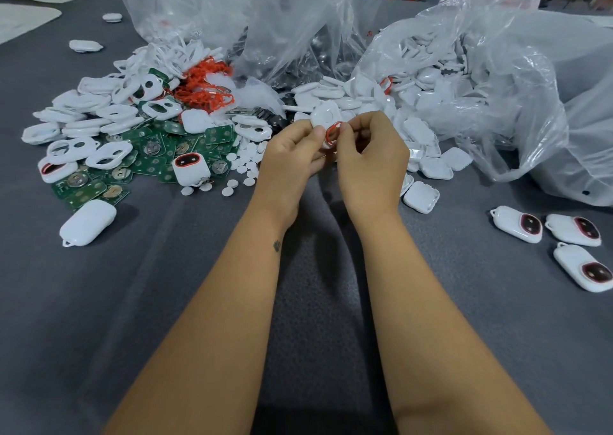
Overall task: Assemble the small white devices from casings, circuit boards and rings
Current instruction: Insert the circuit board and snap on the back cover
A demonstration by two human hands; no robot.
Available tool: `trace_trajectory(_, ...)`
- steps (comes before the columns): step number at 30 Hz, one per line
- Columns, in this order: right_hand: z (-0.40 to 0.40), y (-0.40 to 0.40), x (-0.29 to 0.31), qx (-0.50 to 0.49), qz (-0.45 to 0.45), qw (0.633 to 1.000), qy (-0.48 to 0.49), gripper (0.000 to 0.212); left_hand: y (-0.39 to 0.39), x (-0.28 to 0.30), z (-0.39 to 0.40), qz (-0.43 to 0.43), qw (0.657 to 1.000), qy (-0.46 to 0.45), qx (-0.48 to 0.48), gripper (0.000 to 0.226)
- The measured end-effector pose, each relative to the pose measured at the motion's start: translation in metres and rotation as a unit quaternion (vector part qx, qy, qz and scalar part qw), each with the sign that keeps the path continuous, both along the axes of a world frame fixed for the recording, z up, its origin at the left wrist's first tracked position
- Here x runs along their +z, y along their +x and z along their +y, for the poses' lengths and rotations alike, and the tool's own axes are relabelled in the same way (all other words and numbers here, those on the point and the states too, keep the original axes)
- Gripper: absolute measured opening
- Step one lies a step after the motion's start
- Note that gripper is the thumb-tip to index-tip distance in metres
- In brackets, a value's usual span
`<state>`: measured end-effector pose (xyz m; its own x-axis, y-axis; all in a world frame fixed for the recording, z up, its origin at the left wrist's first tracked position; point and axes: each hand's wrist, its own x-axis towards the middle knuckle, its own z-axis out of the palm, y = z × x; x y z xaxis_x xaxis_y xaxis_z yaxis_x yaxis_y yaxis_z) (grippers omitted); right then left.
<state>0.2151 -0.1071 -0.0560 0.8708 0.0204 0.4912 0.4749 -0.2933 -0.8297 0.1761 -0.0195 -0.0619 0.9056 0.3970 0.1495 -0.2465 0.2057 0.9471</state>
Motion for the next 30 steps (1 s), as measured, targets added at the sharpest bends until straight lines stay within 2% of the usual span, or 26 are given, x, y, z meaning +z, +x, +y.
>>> trace_trajectory(5, -0.0007, 0.0001, 0.0005, -0.005, 0.002, 1.0, 0.004, 0.008, -0.0017, -0.0014, -0.0015, -0.026, 0.999, 0.033, 0.003, 0.012)
trace_trajectory(10, -0.001, -0.0011, 0.0047, 0.004, 0.057, 0.997, 0.06, 0.015, -0.0019, -0.0037, -0.0011, -0.037, 0.999, 0.04, 0.002, 0.017)
trace_trajectory(14, -0.0032, 0.002, 0.0073, 0.058, 0.124, 0.985, 0.108, 0.012, -0.001, -0.0033, -0.0006, -0.022, 0.999, 0.031, 0.014, 0.019)
trace_trajectory(17, -0.0056, 0.0014, 0.0075, 0.104, 0.143, 0.975, 0.132, 0.018, -0.001, -0.0031, 0.0014, -0.015, 0.999, 0.027, 0.029, 0.019)
trace_trajectory(20, -0.0059, -0.0004, 0.0081, 0.16, 0.163, 0.963, 0.146, 0.019, 0.0008, -0.0037, 0.0035, 0.0, 0.998, 0.036, 0.051, 0.022)
trace_trajectory(23, -0.0065, 0.0008, 0.0091, 0.223, 0.205, 0.934, 0.189, 0.019, 0.0024, -0.0028, 0.0037, 0.01, 0.996, 0.045, 0.073, 0.026)
trace_trajectory(27, -0.0059, 0.0035, 0.008, 0.245, 0.284, 0.894, 0.246, 0.009, 0.003, -0.0026, 0.0043, 0.01, 0.996, 0.049, 0.07, 0.031)
trace_trajectory(30, -0.008, 0.006, 0.0056, 0.264, 0.299, 0.894, 0.203, 0.015, 0.0037, -0.0043, 0.0054, 0.023, 0.995, 0.067, 0.063, 0.032)
